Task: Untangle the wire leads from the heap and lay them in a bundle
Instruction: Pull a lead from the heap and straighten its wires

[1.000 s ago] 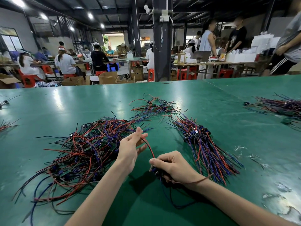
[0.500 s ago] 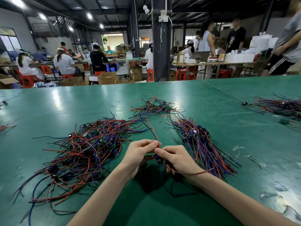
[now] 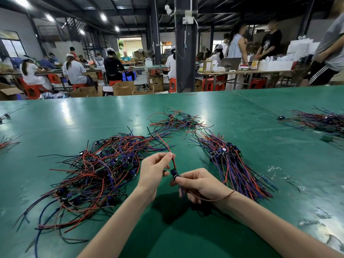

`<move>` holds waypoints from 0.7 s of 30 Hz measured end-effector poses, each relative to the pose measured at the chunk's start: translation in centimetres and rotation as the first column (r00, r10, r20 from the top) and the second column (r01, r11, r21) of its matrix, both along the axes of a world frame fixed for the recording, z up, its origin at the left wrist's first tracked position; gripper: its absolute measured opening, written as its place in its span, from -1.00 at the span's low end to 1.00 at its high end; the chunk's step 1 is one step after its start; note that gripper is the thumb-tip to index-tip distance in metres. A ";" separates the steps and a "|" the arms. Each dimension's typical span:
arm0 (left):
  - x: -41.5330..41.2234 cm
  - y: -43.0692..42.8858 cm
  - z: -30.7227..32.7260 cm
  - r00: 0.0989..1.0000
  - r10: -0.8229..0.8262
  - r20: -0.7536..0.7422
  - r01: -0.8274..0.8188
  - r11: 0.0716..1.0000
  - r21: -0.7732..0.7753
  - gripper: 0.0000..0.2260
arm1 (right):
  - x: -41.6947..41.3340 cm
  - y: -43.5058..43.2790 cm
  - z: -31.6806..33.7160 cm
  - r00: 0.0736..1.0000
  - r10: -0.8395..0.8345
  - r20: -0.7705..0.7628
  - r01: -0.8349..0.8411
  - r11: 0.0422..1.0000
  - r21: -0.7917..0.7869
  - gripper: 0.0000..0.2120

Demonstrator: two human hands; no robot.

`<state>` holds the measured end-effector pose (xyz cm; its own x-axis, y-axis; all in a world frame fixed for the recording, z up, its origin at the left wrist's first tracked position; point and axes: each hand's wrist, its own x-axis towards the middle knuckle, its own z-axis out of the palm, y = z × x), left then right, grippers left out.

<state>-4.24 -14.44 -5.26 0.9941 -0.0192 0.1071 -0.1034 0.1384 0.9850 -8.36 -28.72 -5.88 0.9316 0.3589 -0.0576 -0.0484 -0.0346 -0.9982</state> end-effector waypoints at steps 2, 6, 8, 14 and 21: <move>-0.1 0.0 -0.1 1.000 0.015 0.004 -0.015 1.000 0.006 -0.89 | 0.0 0.0 0.1 1.000 0.002 -0.005 -0.002 1.000 -0.023 -0.80; 0.1 0.0 0.0 0.999 0.047 0.019 -0.047 0.999 0.013 -0.89 | -0.1 -0.2 0.2 1.000 0.021 -0.015 -0.022 0.998 -0.054 -0.84; 0.2 0.2 0.1 0.998 0.056 0.024 -0.056 0.998 0.007 -0.90 | -0.1 -0.2 0.3 0.999 0.029 -0.017 -0.030 0.997 -0.065 -0.83; -0.1 -0.1 0.5 0.986 -0.121 -0.113 0.124 0.992 0.019 -0.80 | 0.2 -0.2 0.2 0.999 -0.049 0.001 0.049 0.997 -0.062 -0.76; -0.6 -0.1 0.5 0.930 -0.336 -0.149 0.333 0.942 -0.045 -0.91 | 0.2 -0.2 0.7 0.994 -0.110 0.011 0.110 0.993 0.032 -0.78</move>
<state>-4.82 -14.55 -4.80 0.9349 -0.3525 -0.0419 0.1033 0.1571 0.9822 -8.18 -28.96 -5.15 0.9661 0.2558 -0.0357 -0.0373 0.0014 -0.9993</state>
